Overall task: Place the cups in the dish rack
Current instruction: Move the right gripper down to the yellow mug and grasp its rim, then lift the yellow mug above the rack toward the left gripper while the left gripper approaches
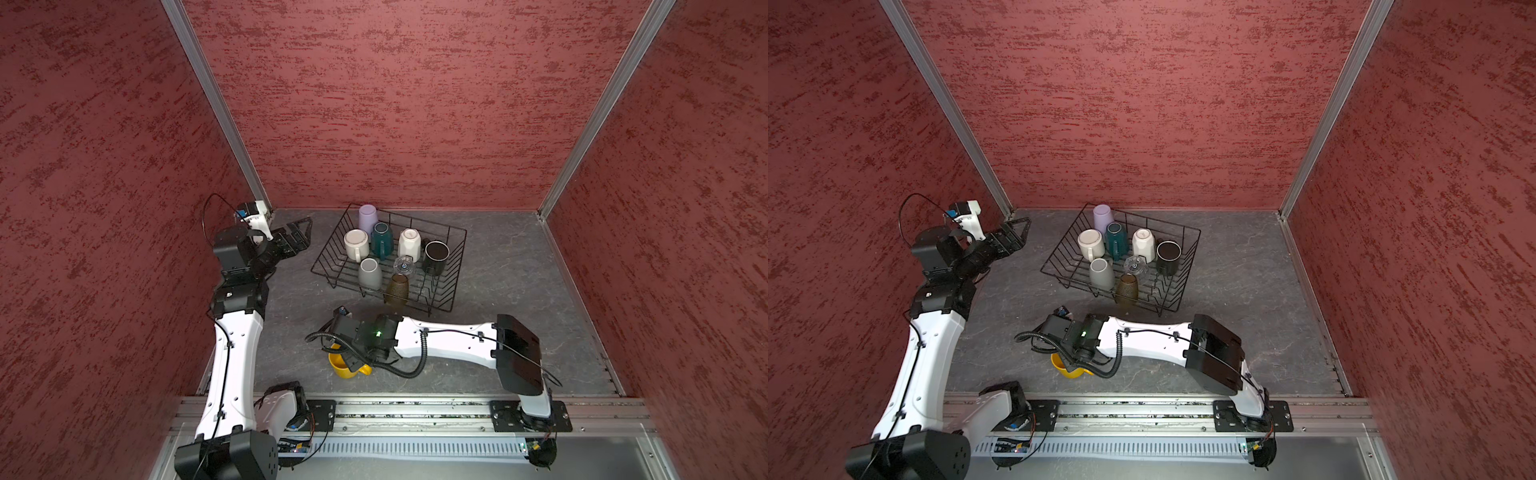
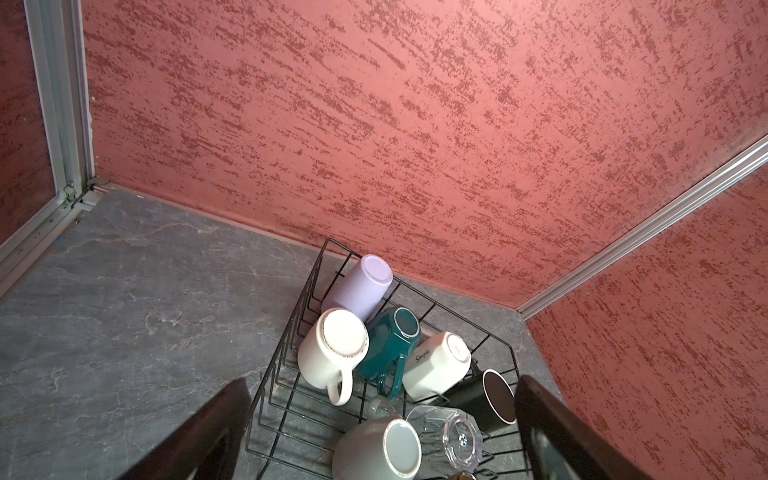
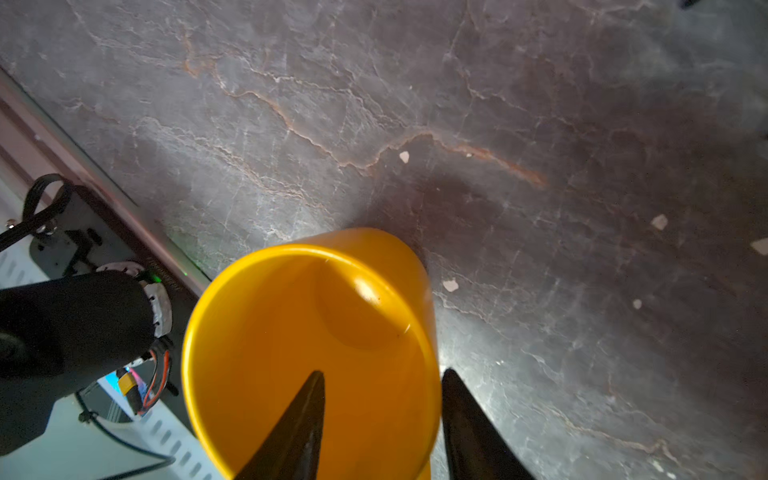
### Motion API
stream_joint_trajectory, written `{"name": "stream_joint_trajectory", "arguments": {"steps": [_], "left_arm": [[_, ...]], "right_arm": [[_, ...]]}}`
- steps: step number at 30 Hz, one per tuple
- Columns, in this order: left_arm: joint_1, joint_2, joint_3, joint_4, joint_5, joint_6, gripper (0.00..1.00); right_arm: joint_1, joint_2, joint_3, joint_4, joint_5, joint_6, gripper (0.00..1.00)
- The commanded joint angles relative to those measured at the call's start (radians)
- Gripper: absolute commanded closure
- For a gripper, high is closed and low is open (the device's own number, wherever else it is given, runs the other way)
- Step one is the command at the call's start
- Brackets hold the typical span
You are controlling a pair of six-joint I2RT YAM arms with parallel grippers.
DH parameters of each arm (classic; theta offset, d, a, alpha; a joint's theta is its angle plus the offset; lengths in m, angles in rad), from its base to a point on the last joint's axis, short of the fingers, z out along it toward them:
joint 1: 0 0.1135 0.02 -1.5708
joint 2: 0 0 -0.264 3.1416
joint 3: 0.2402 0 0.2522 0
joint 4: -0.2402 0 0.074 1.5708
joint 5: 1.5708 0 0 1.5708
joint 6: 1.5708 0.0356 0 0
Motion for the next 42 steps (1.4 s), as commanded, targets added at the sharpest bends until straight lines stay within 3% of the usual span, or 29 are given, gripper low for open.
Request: {"name": "stream_joint_trajectory", "arguments": {"steps": [1, 11, 18, 24, 28, 33, 37, 42], "left_arm": [[0.010, -0.014, 0.004, 0.029, 0.010, 0.004, 0.00], [0.013, -0.038, -0.027, 0.073, 0.028, -0.003, 0.00], [0.011, -0.067, -0.102, 0.259, 0.092, -0.051, 0.00], [-0.005, -0.052, -0.164, 0.473, 0.200, -0.085, 0.00], [-0.078, -0.002, -0.195, 0.631, 0.291, -0.056, 0.00], [-0.227, 0.084, -0.221, 0.797, 0.382, 0.101, 0.00], [-0.270, 0.190, -0.281, 1.118, 0.493, 0.069, 0.00], [-0.335, 0.311, -0.273, 1.278, 0.601, 0.066, 0.00]], "right_arm": [[-0.001, 0.022, 0.037, -0.050, 0.049, -0.005, 0.65], [-0.034, -0.035, -0.012, 0.003, -0.002, -0.006, 1.00], [-0.185, -0.323, -0.296, 0.307, -0.225, 0.085, 1.00], [-0.390, -0.604, -0.487, 0.475, -0.367, 0.139, 1.00], [-0.562, -0.740, -0.609, 0.626, -0.494, 0.199, 1.00], [-0.749, -0.823, -0.723, 0.826, -0.659, 0.294, 1.00], [-0.869, -0.846, -0.795, 0.995, -0.790, 0.386, 1.00], [-0.922, -0.838, -0.779, 1.048, -0.859, 0.386, 1.00]]}}
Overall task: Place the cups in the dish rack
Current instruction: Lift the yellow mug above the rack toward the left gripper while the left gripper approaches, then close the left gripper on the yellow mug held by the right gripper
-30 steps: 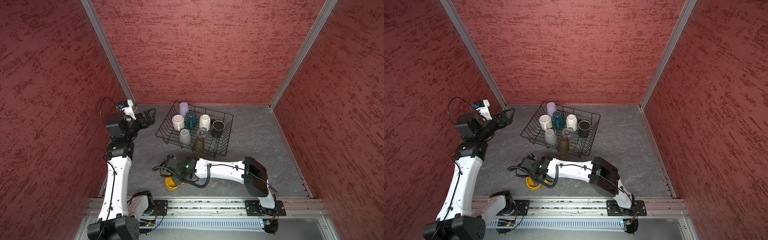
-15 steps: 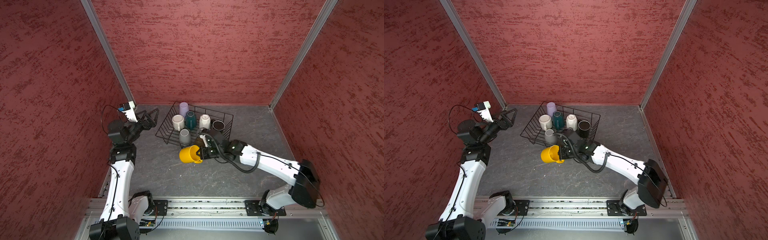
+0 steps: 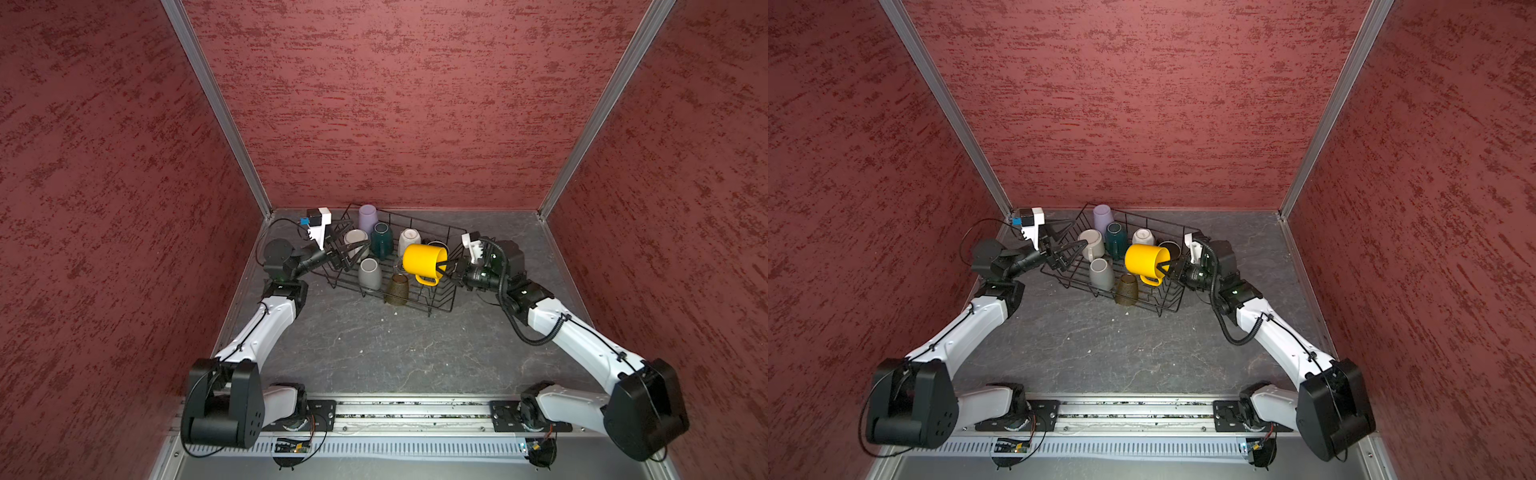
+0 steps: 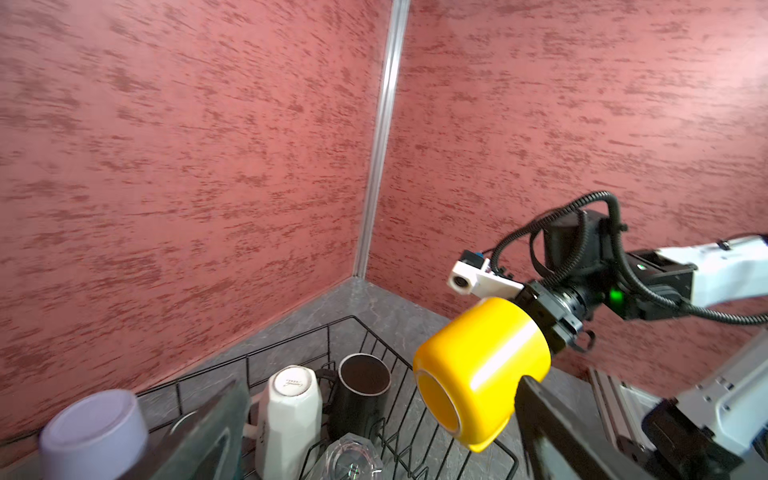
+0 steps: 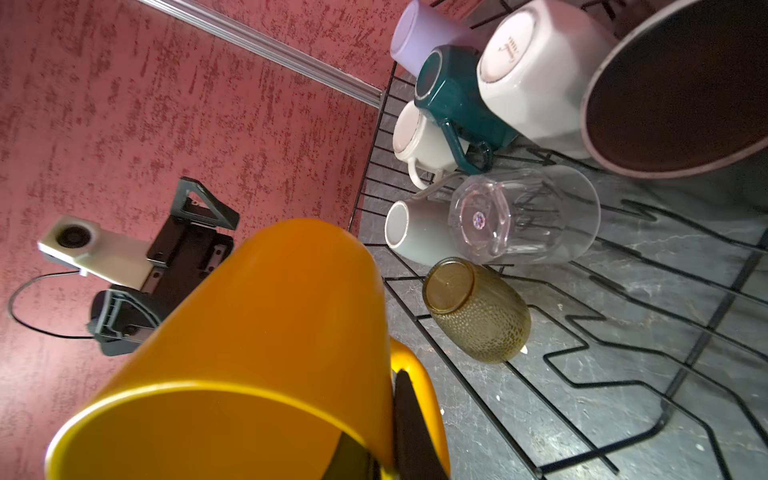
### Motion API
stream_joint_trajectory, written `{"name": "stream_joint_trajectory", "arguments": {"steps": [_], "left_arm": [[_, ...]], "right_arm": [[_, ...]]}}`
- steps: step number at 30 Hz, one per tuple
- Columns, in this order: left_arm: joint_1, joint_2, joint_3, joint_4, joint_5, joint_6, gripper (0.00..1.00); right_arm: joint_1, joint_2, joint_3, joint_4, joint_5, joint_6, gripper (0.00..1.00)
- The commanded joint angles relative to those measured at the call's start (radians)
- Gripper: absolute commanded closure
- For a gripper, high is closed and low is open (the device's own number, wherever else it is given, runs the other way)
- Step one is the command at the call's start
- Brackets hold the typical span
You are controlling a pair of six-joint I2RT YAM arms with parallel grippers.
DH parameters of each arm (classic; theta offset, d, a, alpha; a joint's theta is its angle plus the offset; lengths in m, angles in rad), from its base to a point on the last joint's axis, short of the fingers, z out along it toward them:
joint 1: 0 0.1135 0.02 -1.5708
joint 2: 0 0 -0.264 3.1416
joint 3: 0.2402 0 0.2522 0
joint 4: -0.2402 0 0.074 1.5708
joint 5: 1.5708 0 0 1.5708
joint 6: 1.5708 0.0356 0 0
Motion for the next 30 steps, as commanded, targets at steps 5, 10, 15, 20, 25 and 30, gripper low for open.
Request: {"name": "stream_joint_trajectory", "arguments": {"steps": [5, 10, 15, 20, 25, 30], "left_arm": [[-0.093, 0.080, 0.035, 0.169, 0.197, 0.112, 0.00], [-0.118, 0.144, 0.092, 0.202, 0.244, 0.078, 0.00], [-0.155, 0.201, 0.141, 0.247, 0.271, 0.034, 0.00], [-0.191, 0.262, 0.176, 0.305, 0.302, -0.031, 0.00], [-0.220, 0.328, 0.215, 0.423, 0.337, -0.148, 0.00], [-0.250, 0.364, 0.238, 0.461, 0.346, -0.185, 0.00]], "right_arm": [[-0.008, 0.013, 0.097, 0.220, -0.175, 0.021, 1.00], [-0.006, 0.039, 0.150, 0.164, -0.221, -0.060, 1.00], [-0.003, 0.052, 0.168, 0.150, -0.244, -0.092, 1.00], [0.016, 0.064, 0.171, 0.157, -0.255, -0.104, 1.00], [0.028, 0.073, 0.173, 0.174, -0.260, -0.102, 1.00], [0.040, 0.086, 0.180, 0.184, -0.263, -0.102, 1.00]]}}
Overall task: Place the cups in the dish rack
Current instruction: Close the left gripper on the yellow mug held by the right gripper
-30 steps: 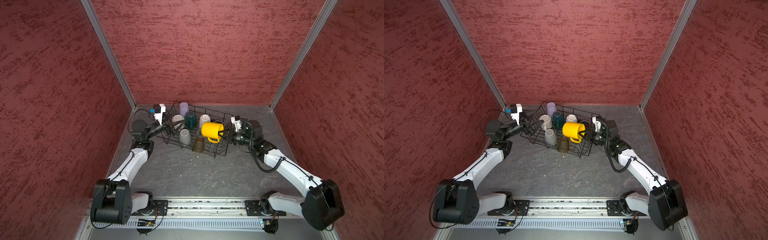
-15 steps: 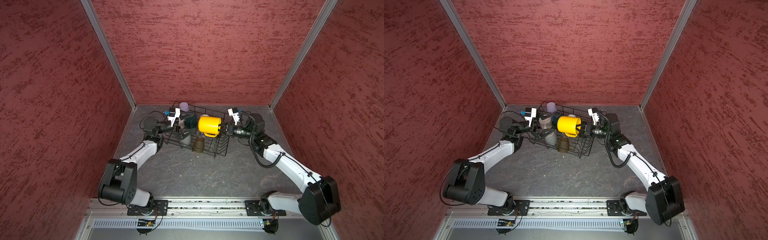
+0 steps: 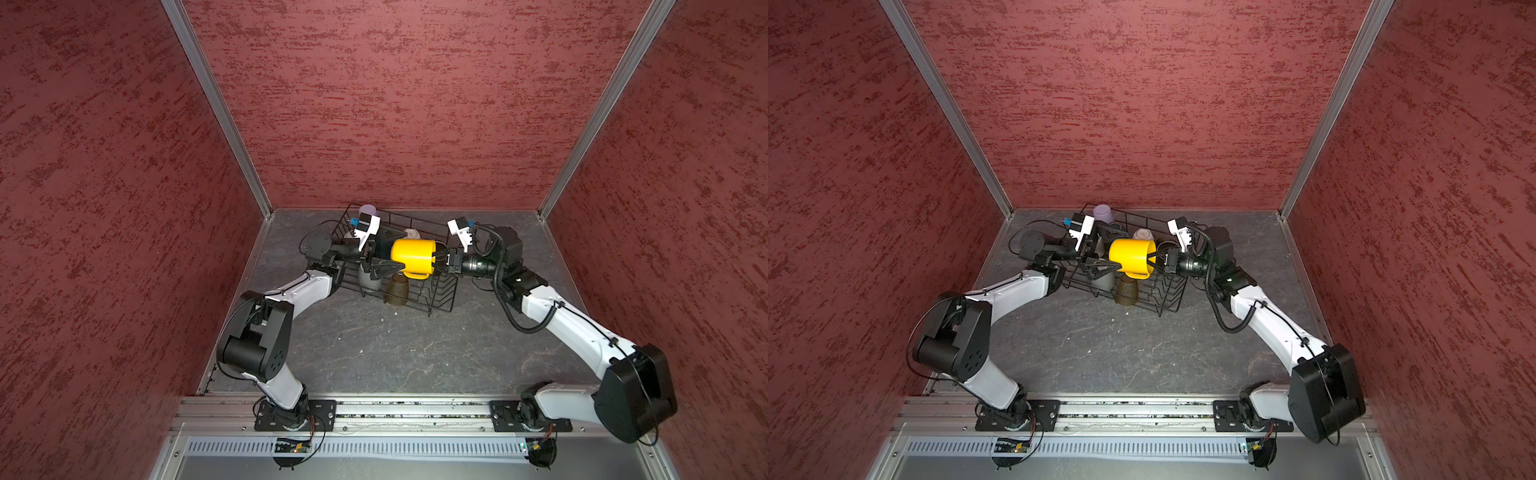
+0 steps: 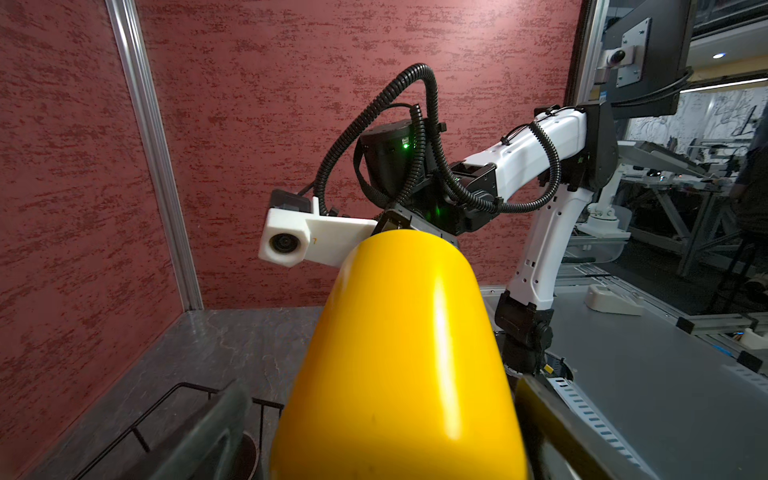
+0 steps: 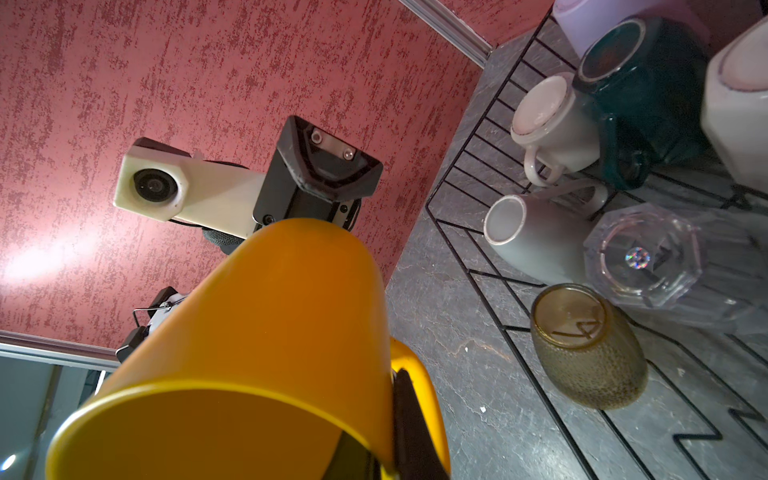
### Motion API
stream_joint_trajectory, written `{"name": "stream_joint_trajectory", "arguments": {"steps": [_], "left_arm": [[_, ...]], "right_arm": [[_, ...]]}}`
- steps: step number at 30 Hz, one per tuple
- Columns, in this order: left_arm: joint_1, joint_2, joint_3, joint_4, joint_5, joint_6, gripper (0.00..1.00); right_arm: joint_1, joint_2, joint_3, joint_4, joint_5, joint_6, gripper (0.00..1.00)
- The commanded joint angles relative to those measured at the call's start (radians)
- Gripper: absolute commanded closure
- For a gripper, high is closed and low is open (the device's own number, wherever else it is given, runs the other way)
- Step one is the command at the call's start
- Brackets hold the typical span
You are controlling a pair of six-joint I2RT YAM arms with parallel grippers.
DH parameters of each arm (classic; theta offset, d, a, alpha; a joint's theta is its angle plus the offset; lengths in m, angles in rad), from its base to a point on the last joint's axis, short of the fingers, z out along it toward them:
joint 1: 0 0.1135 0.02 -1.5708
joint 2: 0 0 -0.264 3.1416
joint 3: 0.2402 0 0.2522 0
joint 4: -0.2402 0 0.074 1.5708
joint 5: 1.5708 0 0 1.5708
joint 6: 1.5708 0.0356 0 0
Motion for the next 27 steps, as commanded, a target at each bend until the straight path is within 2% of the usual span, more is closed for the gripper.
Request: {"name": "stream_joint_trajectory", "arguments": {"steps": [1, 13, 16, 23, 27], "left_arm": [[-0.019, 0.017, 0.030, 0.066, 0.028, -0.054, 0.00], [-0.068, 0.050, 0.051, 0.057, 0.050, -0.068, 0.00], [-0.072, 0.052, 0.056, 0.061, 0.049, -0.070, 0.02], [-0.075, 0.066, 0.074, 0.097, 0.043, -0.118, 0.17], [-0.074, 0.071, 0.088, 0.098, 0.035, -0.145, 0.32]], "right_arm": [[0.010, -0.008, 0.057, 0.108, -0.036, -0.006, 1.00], [0.016, -0.005, 0.037, 0.176, -0.045, 0.031, 1.00], [0.016, -0.002, 0.029, 0.196, -0.047, 0.042, 1.00], [0.017, 0.009, 0.005, 0.253, -0.053, 0.078, 1.00], [0.017, 0.017, -0.007, 0.277, -0.053, 0.094, 1.00]]}}
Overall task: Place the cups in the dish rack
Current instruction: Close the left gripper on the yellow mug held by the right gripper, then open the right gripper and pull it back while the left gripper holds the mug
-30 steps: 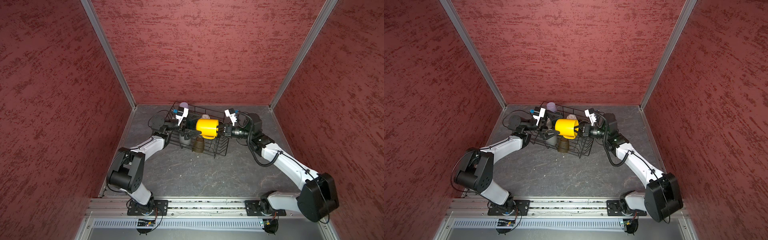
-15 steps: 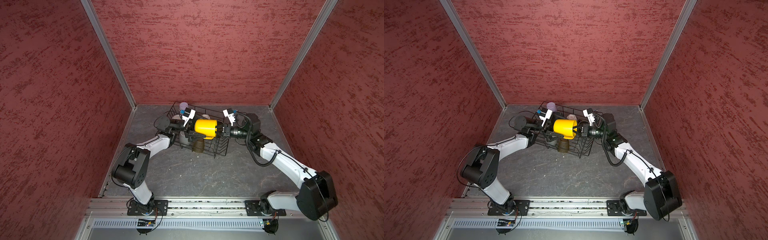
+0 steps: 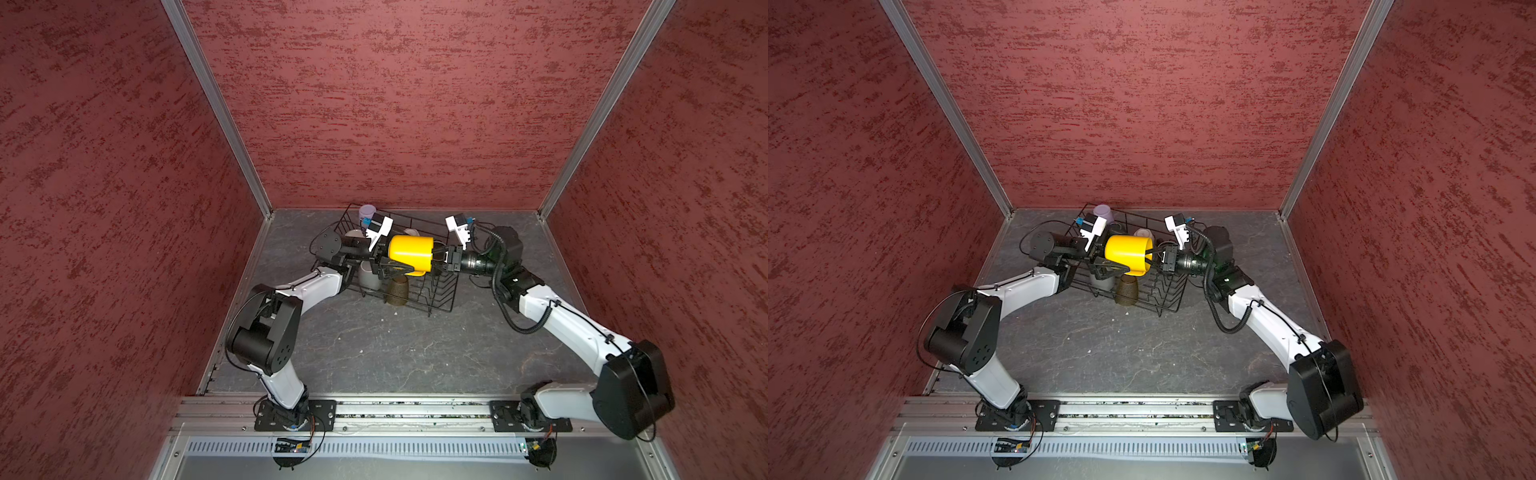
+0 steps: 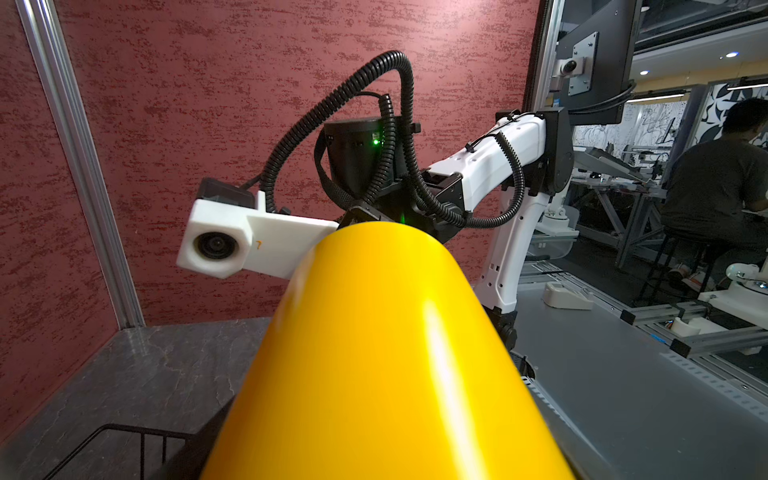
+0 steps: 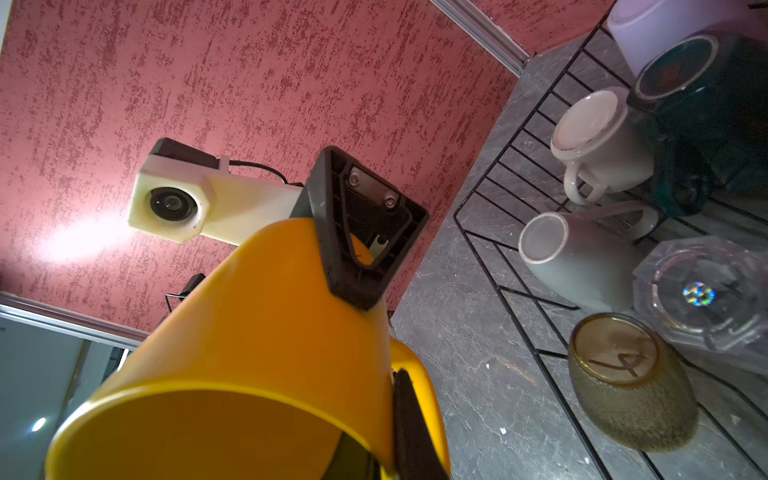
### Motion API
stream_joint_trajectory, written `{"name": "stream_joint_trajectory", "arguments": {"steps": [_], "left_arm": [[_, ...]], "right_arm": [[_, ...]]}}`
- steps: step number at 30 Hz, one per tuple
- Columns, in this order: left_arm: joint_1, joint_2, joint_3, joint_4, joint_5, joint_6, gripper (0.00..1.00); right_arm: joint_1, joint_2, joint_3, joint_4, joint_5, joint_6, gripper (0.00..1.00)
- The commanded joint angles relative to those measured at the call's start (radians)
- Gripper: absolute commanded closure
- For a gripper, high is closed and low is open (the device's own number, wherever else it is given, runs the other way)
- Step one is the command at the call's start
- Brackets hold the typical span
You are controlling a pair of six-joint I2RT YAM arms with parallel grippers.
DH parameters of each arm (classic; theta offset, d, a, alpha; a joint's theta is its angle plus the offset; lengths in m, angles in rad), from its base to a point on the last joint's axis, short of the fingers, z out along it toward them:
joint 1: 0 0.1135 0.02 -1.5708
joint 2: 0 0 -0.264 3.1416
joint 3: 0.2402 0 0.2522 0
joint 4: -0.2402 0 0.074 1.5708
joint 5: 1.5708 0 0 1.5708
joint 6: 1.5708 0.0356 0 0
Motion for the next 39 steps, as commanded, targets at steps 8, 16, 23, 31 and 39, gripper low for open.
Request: {"name": "stream_joint_trajectory", "arguments": {"steps": [8, 16, 23, 31, 39], "left_arm": [[-0.008, -0.013, 0.034, -0.053, 0.003, -0.014, 0.48], [-0.005, -0.051, -0.024, -0.107, 0.041, 0.092, 0.17], [-0.002, -0.067, -0.073, -0.095, 0.044, 0.120, 0.08], [0.001, -0.057, -0.082, -0.071, 0.041, 0.113, 0.08], [-0.005, -0.036, -0.055, -0.070, 0.022, 0.087, 0.28]], "right_arm": [[0.008, 0.007, -0.014, 0.181, -0.020, 0.063, 1.00], [0.007, -0.014, -0.011, 0.276, -0.008, 0.124, 1.00], [0.008, -0.020, -0.004, 0.343, -0.007, 0.160, 1.00], [0.007, -0.019, 0.001, 0.375, -0.008, 0.181, 1.00], [0.008, -0.014, -0.014, 0.396, -0.002, 0.195, 1.00]]}}
